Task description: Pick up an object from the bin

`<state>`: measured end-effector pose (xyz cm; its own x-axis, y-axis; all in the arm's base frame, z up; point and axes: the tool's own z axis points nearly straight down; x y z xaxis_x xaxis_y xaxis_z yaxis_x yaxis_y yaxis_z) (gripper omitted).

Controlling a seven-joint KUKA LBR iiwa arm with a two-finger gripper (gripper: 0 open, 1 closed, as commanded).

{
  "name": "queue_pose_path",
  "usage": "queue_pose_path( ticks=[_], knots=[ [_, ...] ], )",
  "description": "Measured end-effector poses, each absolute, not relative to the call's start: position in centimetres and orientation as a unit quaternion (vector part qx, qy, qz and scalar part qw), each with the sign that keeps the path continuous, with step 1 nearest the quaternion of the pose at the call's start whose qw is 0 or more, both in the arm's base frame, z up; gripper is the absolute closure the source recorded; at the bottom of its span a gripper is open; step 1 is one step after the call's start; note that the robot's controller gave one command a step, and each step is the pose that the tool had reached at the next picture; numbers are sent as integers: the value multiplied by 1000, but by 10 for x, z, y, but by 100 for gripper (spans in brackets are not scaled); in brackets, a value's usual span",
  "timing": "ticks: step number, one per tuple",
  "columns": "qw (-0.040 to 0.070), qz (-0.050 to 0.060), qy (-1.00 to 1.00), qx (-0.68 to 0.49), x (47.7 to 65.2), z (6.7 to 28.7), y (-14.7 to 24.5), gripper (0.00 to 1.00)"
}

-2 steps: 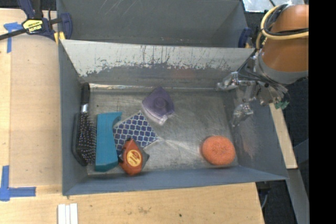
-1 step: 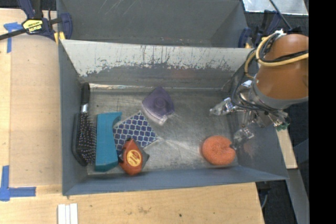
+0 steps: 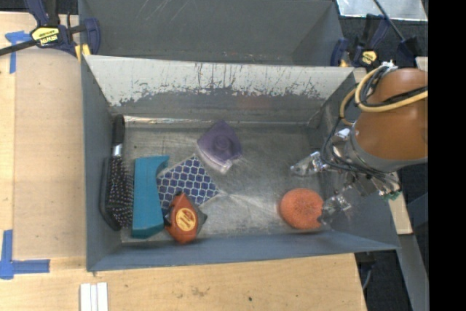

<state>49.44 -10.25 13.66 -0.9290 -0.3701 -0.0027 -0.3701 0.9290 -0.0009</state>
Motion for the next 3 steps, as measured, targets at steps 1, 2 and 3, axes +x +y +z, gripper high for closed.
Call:
queue_pose_path(
  ticks=[1, 2, 3],
  knots=[
    [6, -2, 965, -263, 489, 72, -92, 0],
    [7, -1, 984, -179, 496, 75, -91, 100],
    [7, -1, 984, -179, 496, 75, -91, 100]
  ],
)
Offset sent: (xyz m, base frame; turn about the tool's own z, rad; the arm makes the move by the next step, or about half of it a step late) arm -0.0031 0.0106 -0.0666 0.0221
